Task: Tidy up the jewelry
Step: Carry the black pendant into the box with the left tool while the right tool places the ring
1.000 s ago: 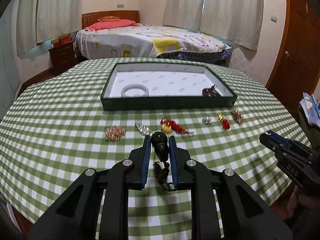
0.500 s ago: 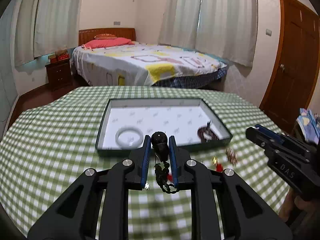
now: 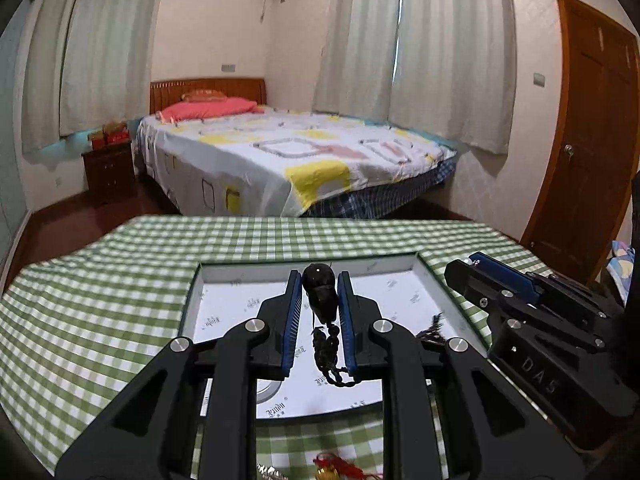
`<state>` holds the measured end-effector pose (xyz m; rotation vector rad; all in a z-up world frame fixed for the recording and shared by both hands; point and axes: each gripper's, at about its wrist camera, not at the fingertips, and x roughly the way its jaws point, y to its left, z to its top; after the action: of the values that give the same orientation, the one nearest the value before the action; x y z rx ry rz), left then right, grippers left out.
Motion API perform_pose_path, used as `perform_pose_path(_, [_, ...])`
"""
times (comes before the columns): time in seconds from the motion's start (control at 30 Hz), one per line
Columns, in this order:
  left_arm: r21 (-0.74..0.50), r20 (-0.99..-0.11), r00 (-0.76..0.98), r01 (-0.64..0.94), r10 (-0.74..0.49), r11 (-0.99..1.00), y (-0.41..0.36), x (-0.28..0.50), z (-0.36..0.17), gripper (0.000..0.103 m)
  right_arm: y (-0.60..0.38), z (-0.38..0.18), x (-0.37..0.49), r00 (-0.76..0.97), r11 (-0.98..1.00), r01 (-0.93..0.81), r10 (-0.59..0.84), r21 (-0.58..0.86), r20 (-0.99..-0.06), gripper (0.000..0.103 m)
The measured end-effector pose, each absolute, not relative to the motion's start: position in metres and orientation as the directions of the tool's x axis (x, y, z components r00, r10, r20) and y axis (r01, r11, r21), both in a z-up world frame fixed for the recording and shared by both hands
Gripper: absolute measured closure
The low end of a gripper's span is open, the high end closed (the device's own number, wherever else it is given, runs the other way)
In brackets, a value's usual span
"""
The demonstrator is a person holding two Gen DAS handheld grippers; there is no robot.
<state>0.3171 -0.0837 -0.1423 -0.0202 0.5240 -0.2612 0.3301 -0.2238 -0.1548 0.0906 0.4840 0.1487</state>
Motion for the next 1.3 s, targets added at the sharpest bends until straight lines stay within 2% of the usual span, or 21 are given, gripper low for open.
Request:
perform_pose_path(0.33, [-0.086, -0.653, 0.726, 0.209, -0.214, 0.974, -0.084, 0.358, -0.215, 0.085, -0.222, -0.228, 0.371, 0.763, 0.987, -0.104, 0.160, 0.126, -0.626, 0.081])
perform_pose_path(0.5, [-0.105, -0.707, 0.675, 0.197, -0.212, 0.975, -0.079, 0.368, -0.234, 0.084, -0.222, -0.239, 0.380, 0.727, 0.985, -0.101, 0.167, 0.138, -0.666, 0.081])
perform_pose_path(0.7, [-0.112, -0.714, 0.665, 0.199, -0.218, 0.974, -0.080, 0.370, -0.238, 0.081, -0.218, -0.245, 0.386, 0.687, 0.988, -0.111, 0.153, 0.106, -0.711, 0.080])
perform_pose_path(0.77, [-0.110, -0.716, 0.663, 0.198, -0.216, 0.974, -0.081, 0.371, -0.238, 0.071, -0.217, -0.248, 0.388, 0.672, 0.988, -0.113, 0.155, 0.107, -0.724, 0.080])
perform_pose_path(0.83, [-0.113, -0.716, 0.663, 0.197, -0.217, 0.974, -0.081, 0.371, -0.238, 0.066, -0.217, -0.249, 0.388, 0.667, 0.988, -0.113, 0.153, 0.104, -0.730, 0.080])
perform_pose_path(0.87, [-0.115, -0.714, 0.665, 0.195, -0.217, 0.974, -0.081, 0.371, -0.238, 0.063, -0.217, -0.250, 0.388, 0.665, 0.988, -0.111, 0.151, 0.103, -0.732, 0.078])
perform_pose_path(0.93, [-0.117, -0.714, 0.667, 0.189, -0.215, 0.975, -0.080, 0.370, -0.237, 0.059, -0.218, -0.251, 0.388, 0.659, 0.989, -0.108, 0.150, 0.104, -0.737, 0.064])
perform_pose_path(1.2, [-0.133, -0.713, 0.666, 0.178, -0.219, 0.975, -0.073, 0.362, -0.233, 0.056, -0.220, -0.243, 0.379, 0.687, 0.989, -0.101, 0.145, 0.104, -0.712, 0.063])
perform_pose_path(1.3, [-0.139, -0.695, 0.684, 0.174, -0.222, 0.975, -0.069, 0.354, -0.225, 0.051, -0.221, -0.232, 0.371, 0.713, 0.990, -0.096, 0.142, 0.105, -0.686, 0.063])
